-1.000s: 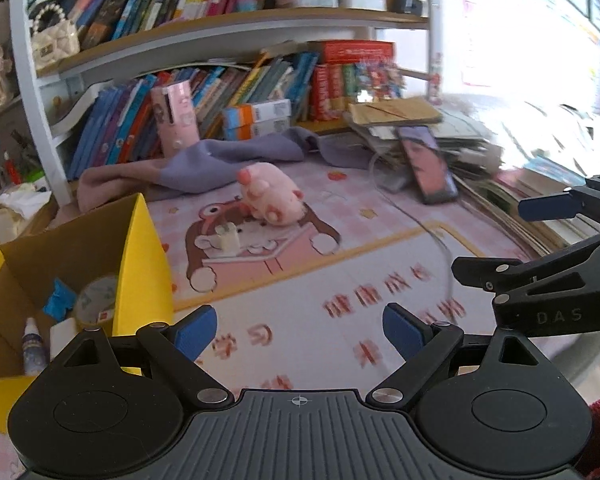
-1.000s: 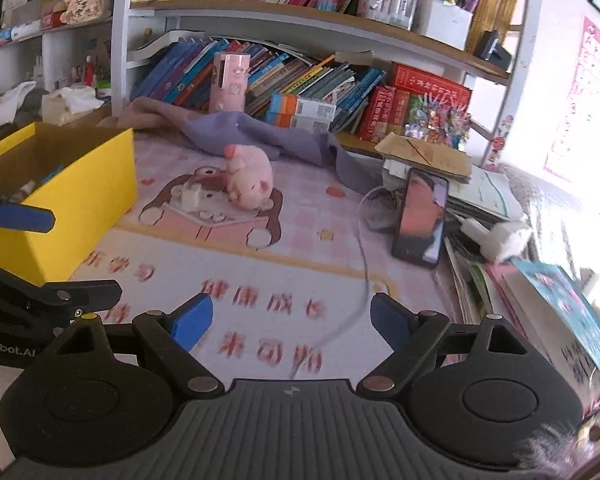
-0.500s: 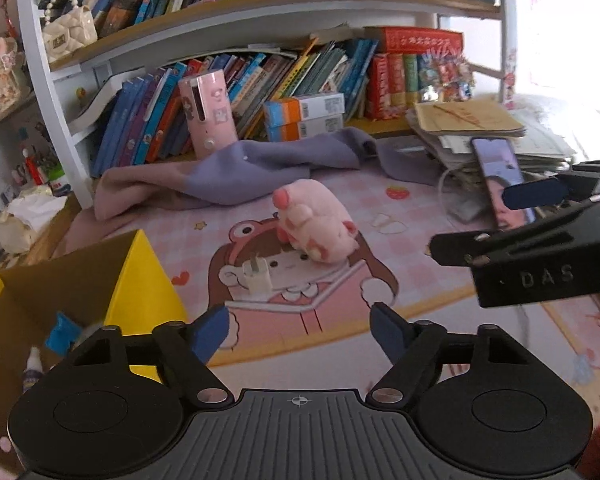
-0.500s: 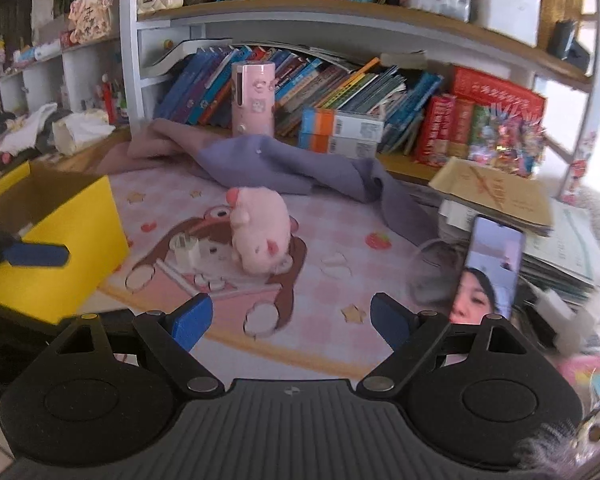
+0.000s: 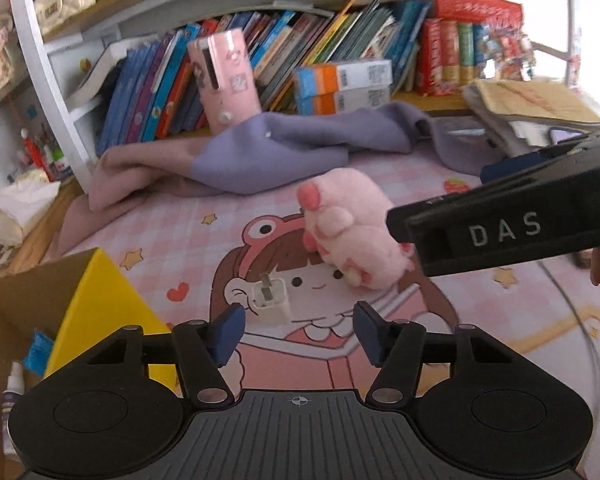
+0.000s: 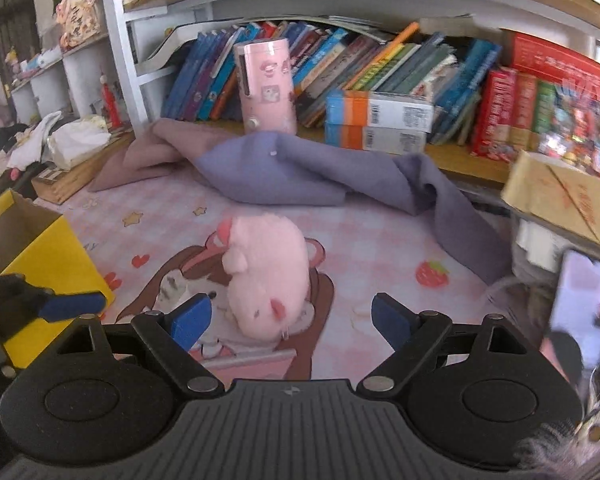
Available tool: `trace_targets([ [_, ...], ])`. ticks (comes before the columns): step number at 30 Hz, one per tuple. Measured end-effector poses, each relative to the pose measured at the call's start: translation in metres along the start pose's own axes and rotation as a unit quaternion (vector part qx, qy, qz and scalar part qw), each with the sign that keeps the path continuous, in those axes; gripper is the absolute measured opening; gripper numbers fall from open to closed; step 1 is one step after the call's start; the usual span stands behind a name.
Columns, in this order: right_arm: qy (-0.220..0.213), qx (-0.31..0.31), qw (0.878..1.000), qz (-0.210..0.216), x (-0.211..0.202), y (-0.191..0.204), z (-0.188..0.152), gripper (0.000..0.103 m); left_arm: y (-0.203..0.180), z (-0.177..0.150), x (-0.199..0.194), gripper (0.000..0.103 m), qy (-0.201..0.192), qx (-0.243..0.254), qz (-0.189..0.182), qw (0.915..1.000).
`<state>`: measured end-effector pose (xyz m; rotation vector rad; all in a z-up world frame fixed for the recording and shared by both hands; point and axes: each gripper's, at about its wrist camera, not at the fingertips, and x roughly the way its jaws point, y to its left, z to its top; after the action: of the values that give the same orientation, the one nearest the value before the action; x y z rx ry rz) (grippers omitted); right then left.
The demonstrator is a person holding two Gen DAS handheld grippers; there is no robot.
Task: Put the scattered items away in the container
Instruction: 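Grasp the white plug with the left tool while the right tool grasps the pink pig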
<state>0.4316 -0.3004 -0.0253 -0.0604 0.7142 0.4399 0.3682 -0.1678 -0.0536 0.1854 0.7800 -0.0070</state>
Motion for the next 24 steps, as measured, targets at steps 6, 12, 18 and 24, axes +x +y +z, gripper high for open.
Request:
trace_targets([
  [6, 0.044, -0.006, 0.999, 0.022, 0.053, 0.000, 0.019, 0.089, 0.006, 0.007, 0.036, 0.058, 0.024, -0.017, 0.012, 0.9995],
  [12, 0.070, -0.005, 0.997, 0.027, 0.088, -0.002, 0.024, 0.089, 0.006, 0.012, 0.058, 0.058, 0.035, -0.020, 0.015, 0.9991],
  [18, 0.077, 0.014, 0.996, 0.042, 0.101, -0.014, 0.022, 0.081, 0.007, 0.015, 0.073, 0.053, 0.045, -0.032, 0.014, 0.9984],
  [24, 0.083, 0.027, 0.995, 0.055, 0.105, -0.018, 0.019, 0.071, 0.010, 0.015, 0.081, 0.052, 0.052, -0.043, 0.015, 0.9976],
])
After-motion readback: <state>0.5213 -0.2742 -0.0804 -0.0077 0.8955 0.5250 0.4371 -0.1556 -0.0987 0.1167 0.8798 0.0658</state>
